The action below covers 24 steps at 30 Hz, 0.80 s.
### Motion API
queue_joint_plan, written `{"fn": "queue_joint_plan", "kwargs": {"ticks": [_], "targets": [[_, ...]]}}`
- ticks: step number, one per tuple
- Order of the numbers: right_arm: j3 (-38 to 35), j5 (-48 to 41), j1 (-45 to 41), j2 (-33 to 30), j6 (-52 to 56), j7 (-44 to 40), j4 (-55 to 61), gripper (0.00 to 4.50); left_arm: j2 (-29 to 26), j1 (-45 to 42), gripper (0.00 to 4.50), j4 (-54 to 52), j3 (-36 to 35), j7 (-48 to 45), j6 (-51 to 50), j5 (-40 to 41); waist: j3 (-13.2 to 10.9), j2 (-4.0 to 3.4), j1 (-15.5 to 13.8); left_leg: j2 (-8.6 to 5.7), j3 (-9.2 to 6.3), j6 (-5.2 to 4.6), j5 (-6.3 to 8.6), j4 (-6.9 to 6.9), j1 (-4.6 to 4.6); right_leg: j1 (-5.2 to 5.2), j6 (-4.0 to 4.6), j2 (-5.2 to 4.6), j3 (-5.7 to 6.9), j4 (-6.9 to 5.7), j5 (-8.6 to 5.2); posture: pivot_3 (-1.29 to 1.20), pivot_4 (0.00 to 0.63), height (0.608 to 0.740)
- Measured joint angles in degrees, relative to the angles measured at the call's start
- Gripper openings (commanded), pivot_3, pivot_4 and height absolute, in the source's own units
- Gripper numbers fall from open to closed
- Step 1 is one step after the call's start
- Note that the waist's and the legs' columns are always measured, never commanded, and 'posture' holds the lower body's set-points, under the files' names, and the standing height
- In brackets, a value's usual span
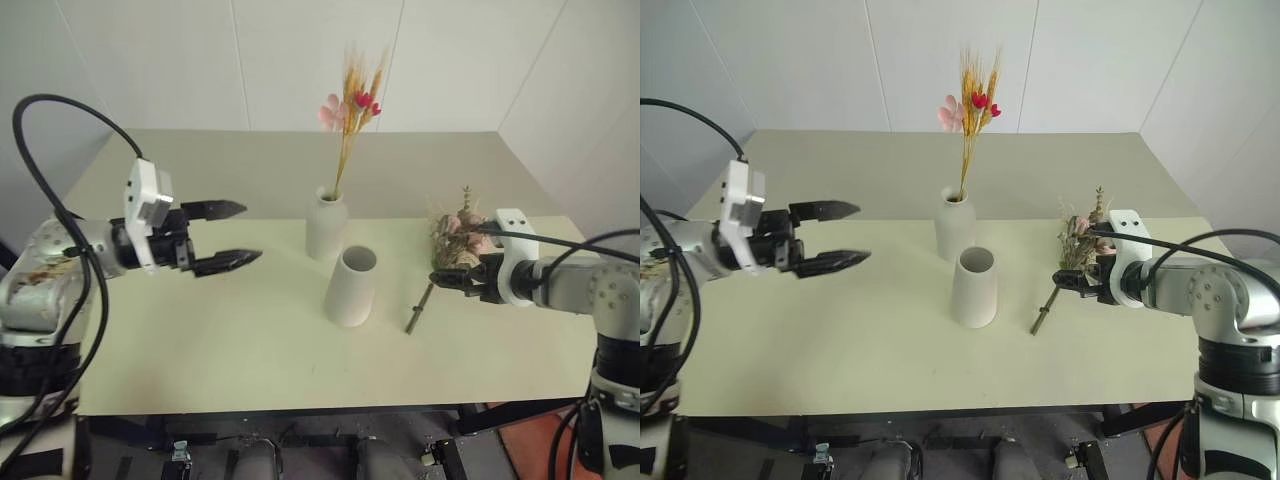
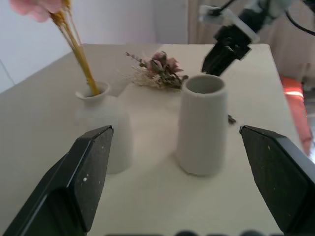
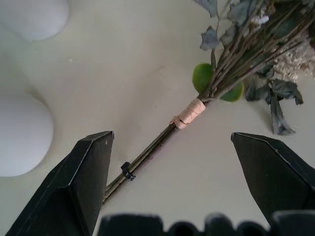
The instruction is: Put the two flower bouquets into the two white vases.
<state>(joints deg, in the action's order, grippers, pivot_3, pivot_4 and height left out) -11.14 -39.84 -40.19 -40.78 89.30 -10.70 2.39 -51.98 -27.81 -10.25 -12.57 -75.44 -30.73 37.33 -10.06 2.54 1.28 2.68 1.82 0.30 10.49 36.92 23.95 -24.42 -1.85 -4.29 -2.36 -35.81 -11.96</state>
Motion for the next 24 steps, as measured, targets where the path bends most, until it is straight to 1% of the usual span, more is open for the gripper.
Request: {"fn": "queue_joint_plan", "kwargs": {"ticks": [2,5,6,7,9,11,15,18,20,22,24], "targets": [[1.2,2.3,-1.6,1.4,0.0,0.6,-3.4,4.5,-1.1,1.5,4.47,-1.7,-0.5,-1.6,0.1,1.2,0.0,0.0,-0.3,0.0,0.0,0.0,0.0,0.0,-0.01,0.0,-0.16,0.01,0.01,-0.02,-0.1,0.0,0.15,0.74],[1.6,5.4,-5.2,5.4,-0.4,0.8,-10.0,4.5,-1.3,3.2,4.47,-3.7,-1.0,-1.7,0.2,2.2,0.0,-0.01,-0.2,0.02,0.0,0.0,0.0,0.0,-0.01,0.0,-0.18,0.04,-0.01,-0.03,-0.09,0.0,0.15,0.74],[1.6,6.3,-6.4,6.7,-0.9,0.9,-12.4,4.13,-1.3,3.4,4.5,-4.1,-1.1,-1.6,0.2,2.4,0.0,-0.01,-0.1,0.04,0.0,0.0,0.0,0.0,0.0,-0.02,-0.17,0.07,-0.01,-0.03,-0.08,0.0,0.15,0.74],[1.5,7.5,-7.6,8.1,-2.0,1.2,-15.2,3.92,-1.3,3.7,4.5,-4.3,-1.2,-1.5,0.3,2.6,0.0,-0.01,-0.1,0.05,0.0,0.0,0.0,0.0,0.0,-0.02,-0.17,0.08,-0.01,-0.03,-0.08,0.0,0.15,0.74],[1.4,9.5,-9.1,10.0,-3.9,1.9,-19.0,3.3,-1.3,4.2,4.5,-4.8,-1.3,-1.2,0.3,3.2,0.0,-0.01,0.0,0.05,0.0,0.0,0.0,-0.01,0.08,-0.09,-0.16,0.08,-0.01,-0.04,-0.08,0.0,0.15,0.74],[1.3,11.6,-10.6,11.4,-5.2,2.5,-22.2,2.59,-1.3,4.8,4.5,-5.2,-1.4,-0.9,0.3,3.3,0.0,-0.02,0.0,0.05,-0.01,-0.01,0.0,-0.01,0.14,-0.16,-0.09,0.08,0.0,-0.05,-0.03,0.0,0.15,0.74],[-0.3,13.8,-11.6,13.1,-6.0,3.2,-24.4,1.13,-1.6,5.5,4.5,-5.3,-1.4,-0.7,0.4,3.5,0.0,-0.02,0.0,0.05,-0.01,-0.01,0.0,0.0,0.19,-0.2,-0.01,0.09,0.01,-0.05,0.03,0.0,0.15,0.74],[-1.5,14.7,-11.6,13.4,-6.7,3.5,-24.4,0.25,-1.9,5.5,4.5,-5.2,-1.9,-0.7,0.5,3.5,0.0,-0.02,0.1,0.05,-0.01,0.0,0.0,0.0,0.18,-0.2,-0.01,0.09,0.01,-0.05,0.02,0.0,0.15,0.74],[-2.7,15.2,-11.0,14.0,-7.4,3.8,-22.9,0.22,-2.1,5.5,4.5,-5.2,-2.0,-0.7,0.7,3.6,0.0,-0.03,0.1,0.06,-0.01,0.0,0.0,-0.01,0.19,-0.21,-0.02,0.09,0.01,-0.06,0.02,0.0,0.15,0.74],[-4.8,15.5,-8.7,14.5,-9.5,4.5,-18.2,0.22,-2.2,5.5,4.5,-5.2,-2.0,-0.9,0.7,3.5,0.0,-0.03,0.0,0.06,-0.02,-0.01,0.0,-0.01,0.27,-0.3,-0.04,0.09,0.01,-0.07,0.01,0.0,0.15,0.74],[-8.7,14.9,-4.7,15.7,-14.8,4.4,-10.1,0.22,-2.3,5.5,4.5,-5.0,-2.1,-1.1,0.8,3.5,0.0,-0.04,-0.2,0.05,-0.02,0.0,-0.01,0.0,0.43,-0.49,-0.09,0.09,0.01,-0.11,-0.01,0.0,0.15,0.74]]}}
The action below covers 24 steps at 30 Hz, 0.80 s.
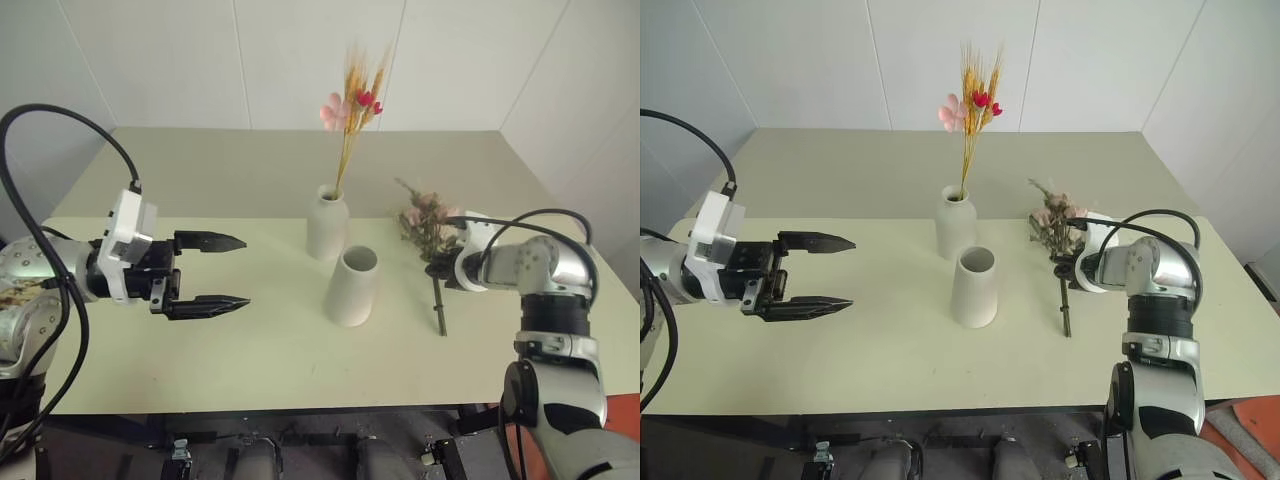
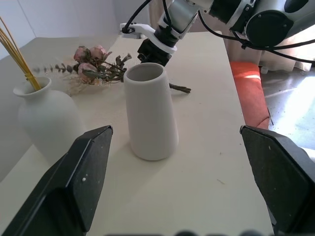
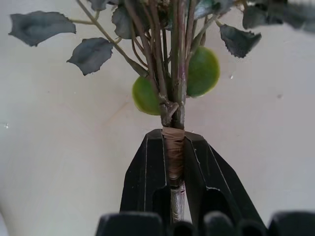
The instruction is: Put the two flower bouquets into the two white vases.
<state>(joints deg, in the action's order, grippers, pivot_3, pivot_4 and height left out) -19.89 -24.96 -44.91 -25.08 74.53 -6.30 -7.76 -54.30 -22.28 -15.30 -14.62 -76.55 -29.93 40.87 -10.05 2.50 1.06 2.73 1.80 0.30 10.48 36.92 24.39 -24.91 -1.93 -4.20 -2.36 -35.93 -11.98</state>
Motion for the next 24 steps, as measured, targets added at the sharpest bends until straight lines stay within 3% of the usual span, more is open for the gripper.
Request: {"fn": "queue_joint_plan", "kwargs": {"ticks": [4,8,14,24], "targets": [[-8.0,-3.5,3.2,4.2,-11.2,-0.6,14.0,0.22,-0.1,0.0,4.5,0.4,0.0,-0.3,0.0,0.0,0.0,-0.03,0.2,0.02,0.02,0.0,0.0,0.0,0.05,-0.16,-0.05,0.04,-0.07,-0.14,-0.03,0.0,0.15,0.74],[-11.2,-10.5,2.8,5.0,-16.5,-4.3,24.8,0.22,-0.7,0.2,4.5,1.4,-0.1,-0.6,-0.1,0.0,0.0,-0.05,0.7,0.16,0.02,0.0,0.0,-0.01,-0.02,-0.14,-0.08,0.18,-0.07,-0.15,-0.06,0.0,0.15,0.74],[-6.1,-16.5,0.9,8.7,-23.5,-8.1,30.7,0.22,-2.8,4.6,4.5,1.8,-4.7,-0.5,-1.6,2.0,0.0,-0.07,1.9,0.23,0.02,0.0,0.0,-0.03,-0.09,-0.14,-0.04,0.25,-0.12,-0.18,-0.07,0.0,0.15,0.74],[6.3,-16.3,1.4,14.0,-31.2,-10.4,29.7,0.22,-2.5,9.8,4.5,-2.4,-10.0,4.5,-4.1,4.6,0.0,-0.08,1.2,0.23,0.02,0.0,0.0,-0.03,-0.03,-0.16,0.21,0.2,-0.06,-0.17,0.05,0.0,0.15,0.74]]}}
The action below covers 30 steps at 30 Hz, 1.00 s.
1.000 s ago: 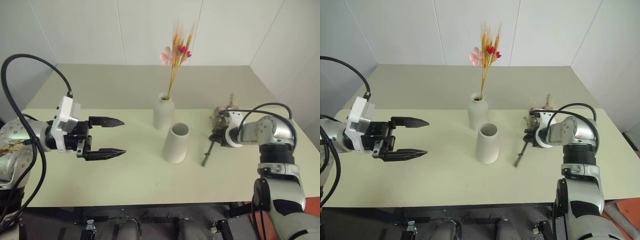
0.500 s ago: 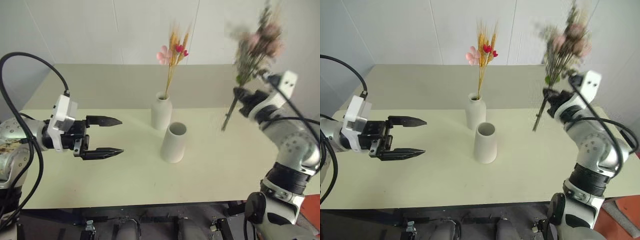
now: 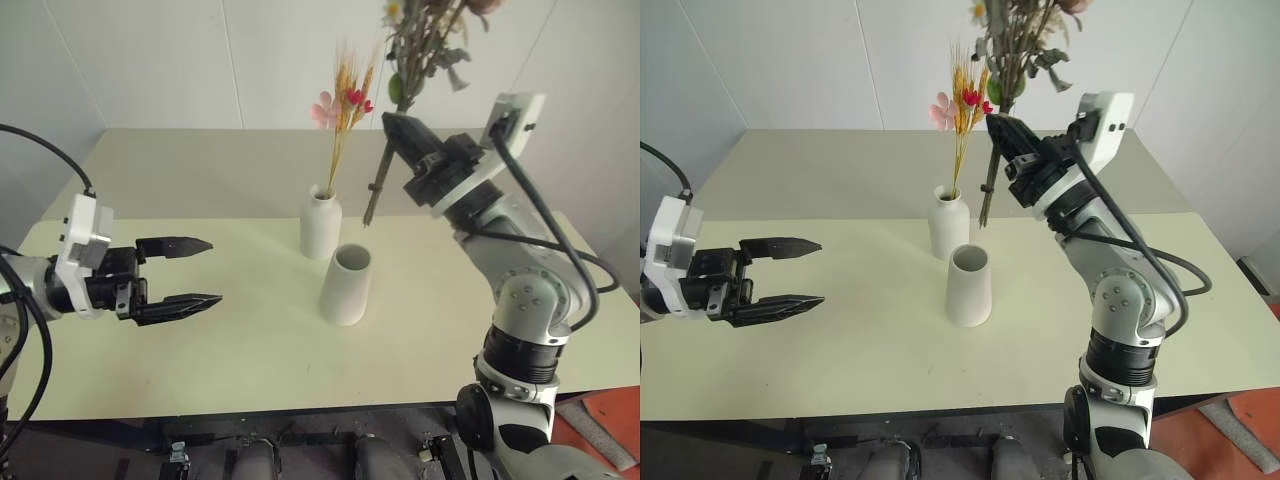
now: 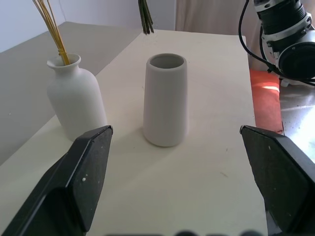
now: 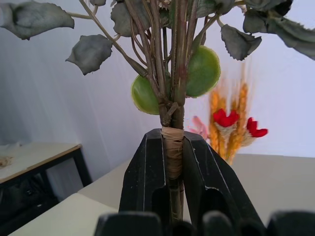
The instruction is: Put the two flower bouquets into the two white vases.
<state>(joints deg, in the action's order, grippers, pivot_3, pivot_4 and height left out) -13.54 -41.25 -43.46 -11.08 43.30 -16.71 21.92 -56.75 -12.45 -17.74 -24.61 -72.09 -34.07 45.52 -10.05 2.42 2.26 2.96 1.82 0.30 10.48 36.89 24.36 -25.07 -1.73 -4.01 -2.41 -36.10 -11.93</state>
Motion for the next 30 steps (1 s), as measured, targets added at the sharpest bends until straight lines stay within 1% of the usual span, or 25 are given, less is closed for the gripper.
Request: {"fn": "queue_joint_plan", "kwargs": {"ticks": [5,11,16,18,20,23,25,27,28,29,30], "targets": [[3.8,0.0,4.8,-0.7,-0.9,-2.3,0.9,0.22,0.1,1.0,4.5,-1.1,-1.2,1.8,-1.1,1.8,0.0,0.0,0.1,0.0,0.0,0.0,0.0,0.0,-0.03,0.0,0.0,0.01,-0.01,-0.01,-0.01,0.0,0.15,0.74],[4.4,0.3,6.5,-1.7,-2.1,-3.4,0.9,0.22,0.0,1.1,4.5,-1.4,-1.2,2.4,-1.1,1.9,0.0,0.0,0.1,0.01,0.0,0.0,0.0,-0.01,-0.04,0.0,0.01,0.02,0.0,0.0,-0.02,0.0,0.15,0.74],[8.7,1.9,11.9,-1.6,-3.0,-4.3,1.2,0.22,-0.1,0.4,4.5,-1.1,-1.2,2.4,-1.1,1.9,0.0,0.0,0.1,0.0,0.01,0.0,0.0,-0.01,-0.04,-0.01,0.01,0.02,-0.01,-0.02,-0.02,0.0,0.15,0.74],[9.9,2.6,13.0,-1.5,-3.5,-4.4,1.2,0.95,-0.2,-0.3,4.5,-0.8,-1.1,2.4,-1.1,1.9,0.0,0.0,0.1,0.0,0.01,0.0,0.0,-0.01,-0.04,-0.01,0.0,0.02,-0.01,-0.01,-0.03,0.0,0.15,0.74],[10.6,3.7,14.1,-1.3,-5.2,-4.4,1.4,1.51,-0.2,-1.0,4.5,-0.3,-0.8,2.3,-1.0,1.8,0.0,0.0,0.1,0.01,0.0,0.0,0.0,-0.01,-0.04,0.0,-0.02,0.04,0.0,0.0,-0.04,0.0,0.15,0.74],[10.8,4.8,18.3,-1.7,-6.8,-4.9,1.6,2.62,-0.2,-1.3,4.5,0.3,-0.3,2.0,-1.0,1.8,0.0,0.0,-0.1,0.0,0.01,0.0,0.0,-0.01,-0.02,0.0,-0.02,0.02,0.0,0.01,-0.04,0.0,0.15,0.74],[10.6,5.0,21.9,-3.2,-7.5,-6.1,3.1,3.28,-0.3,-1.8,4.5,0.8,0.1,1.8,-0.9,1.6,0.0,0.0,-0.2,-0.01,0.01,0.01,0.0,-0.01,-0.01,0.0,-0.05,0.01,0.0,0.02,-0.06,0.0,0.15,0.74],[9.6,4.4,25.2,-4.7,-8.1,-7.3,5.0,4.04,-0.3,-2.4,4.5,1.1,0.4,1.6,-0.8,1.5,0.0,0.0,-0.3,-0.01,0.01,0.01,0.0,-0.01,-0.05,0.01,-0.15,0.02,-0.01,0.01,-0.13,0.0,0.15,0.74],[9.2,4.2,26.4,-5.2,-8.5,-8.1,5.6,4.34,-0.3,-2.7,4.5,1.2,0.6,1.5,-0.8,1.5,0.0,0.0,-0.3,-0.01,0.01,0.01,0.0,-0.01,-0.06,0.02,-0.24,0.02,-0.01,0.0,-0.18,0.0,0.15,0.74],[8.5,3.9,27.8,-5.9,-9.1,-9.0,6.2,4.48,-0.3,-3.0,4.5,1.3,0.9,1.4,-0.7,1.4,0.0,0.0,-0.3,0.0,0.01,0.01,0.0,-0.01,-0.08,0.03,-0.27,0.03,-0.01,0.0,-0.2,0.0,0.15,0.74],[7.7,3.8,29.2,-6.6,-9.6,-9.8,6.7,4.48,-0.3,-3.2,4.5,1.5,1.1,1.4,-0.7,1.1,0.0,0.0,-0.3,0.0,0.01,0.01,0.0,-0.01,-0.1,0.04,-0.27,0.03,-0.01,0.0,-0.21,0.0,0.15,0.74]]}}
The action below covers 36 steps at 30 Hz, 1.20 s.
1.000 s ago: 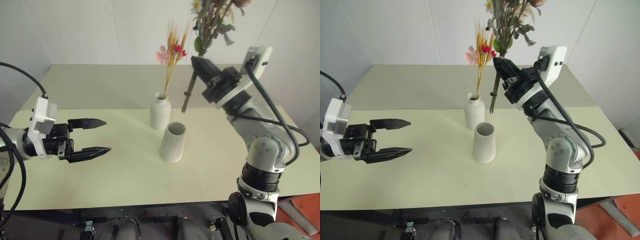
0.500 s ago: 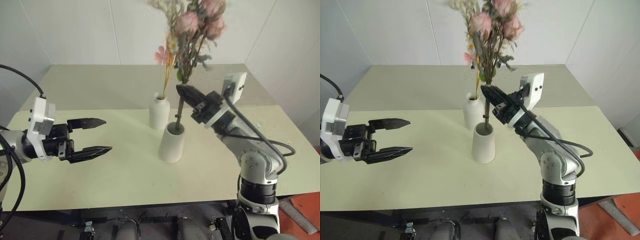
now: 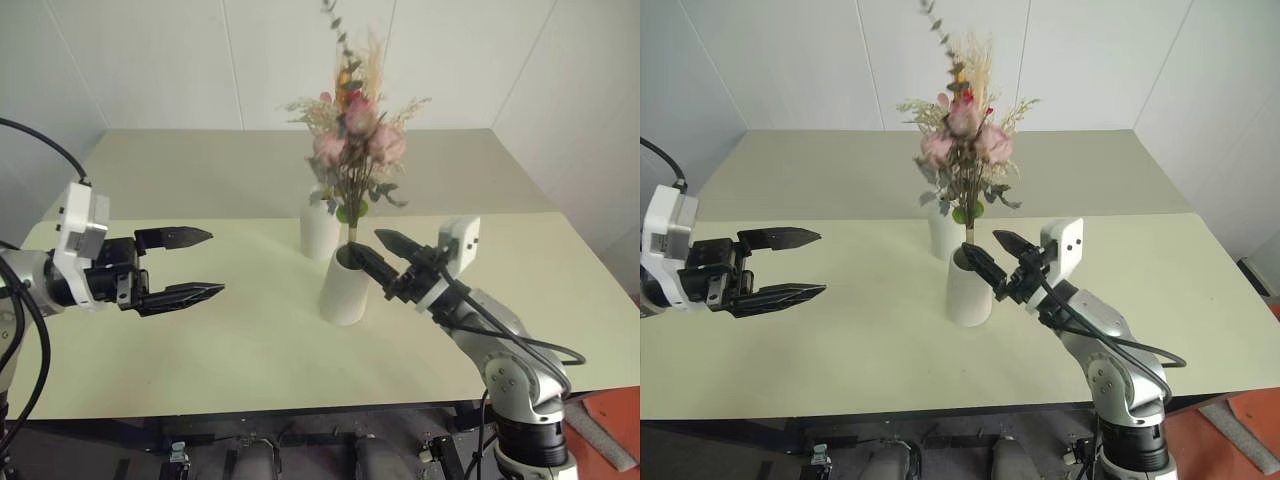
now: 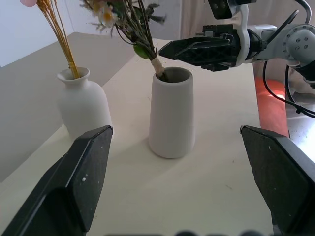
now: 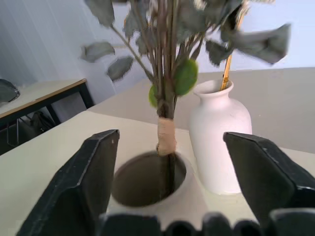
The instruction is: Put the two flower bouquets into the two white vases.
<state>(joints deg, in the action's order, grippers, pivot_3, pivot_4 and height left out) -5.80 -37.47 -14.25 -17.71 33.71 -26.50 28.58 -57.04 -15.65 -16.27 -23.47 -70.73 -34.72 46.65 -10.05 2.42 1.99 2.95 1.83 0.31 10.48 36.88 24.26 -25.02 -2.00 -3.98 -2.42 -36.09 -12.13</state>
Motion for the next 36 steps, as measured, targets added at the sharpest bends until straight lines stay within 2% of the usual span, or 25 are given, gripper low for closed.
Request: {"fn": "queue_joint_plan", "kwargs": {"ticks": [5,12,22,29,36], "targets": [[-4.6,-1.7,3.8,-4.3,-0.9,-3.1,0.3,4.48,0.0,-1.2,4.5,1.0,1.2,-0.2,0.9,-0.8,0.0,0.0,0.1,0.0,0.01,0.0,0.0,0.0,0.01,0.0,0.01,0.0,-0.01,0.01,0.0,0.0,0.15,0.74],[-13.7,-5.7,10.2,-18.3,-0.6,-10.4,1.4,4.48,0.0,-1.9,4.5,2.1,2.0,-0.9,1.8,-1.5,0.0,0.01,-0.5,-0.01,0.02,0.0,0.0,0.0,-0.03,0.03,0.0,0.0,-0.01,0.02,-0.04,0.0,0.15,0.74],[-22.6,-8.3,15.2,-29.7,0.5,-18.8,-1.1,4.48,0.0,-1.7,4.5,2.6,2.0,-1.1,2.0,-1.7,0.0,0.03,-1.2,-0.01,0.03,0.0,0.0,0.02,-0.07,0.1,-0.02,-0.01,-0.02,0.04,-0.06,0.0,0.15,0.74],[-23.9,-8.0,15.9,-33.8,0.6,-22.6,-4.2,4.48,0.1,1.3,4.5,1.7,1.4,0.0,2.0,-1.6,0.0,0.03,-1.2,-0.01,0.03,0.0,0.0,0.02,-0.09,0.11,-0.02,-0.01,-0.03,0.04,-0.06,0.0,0.15,0.74],[-24.2,-7.5,15.2,-34.5,0.6,-23.4,-5.6,4.48,0.5,4.7,4.5,-1.3,-0.3,2.3,1.7,-1.3,0.0,0.03,-1.2,-0.01,0.03,0.0,0.0,0.03,-0.08,0.12,-0.02,-0.02,-0.02,0.04,-0.06,0.0,0.15,0.74]]}}
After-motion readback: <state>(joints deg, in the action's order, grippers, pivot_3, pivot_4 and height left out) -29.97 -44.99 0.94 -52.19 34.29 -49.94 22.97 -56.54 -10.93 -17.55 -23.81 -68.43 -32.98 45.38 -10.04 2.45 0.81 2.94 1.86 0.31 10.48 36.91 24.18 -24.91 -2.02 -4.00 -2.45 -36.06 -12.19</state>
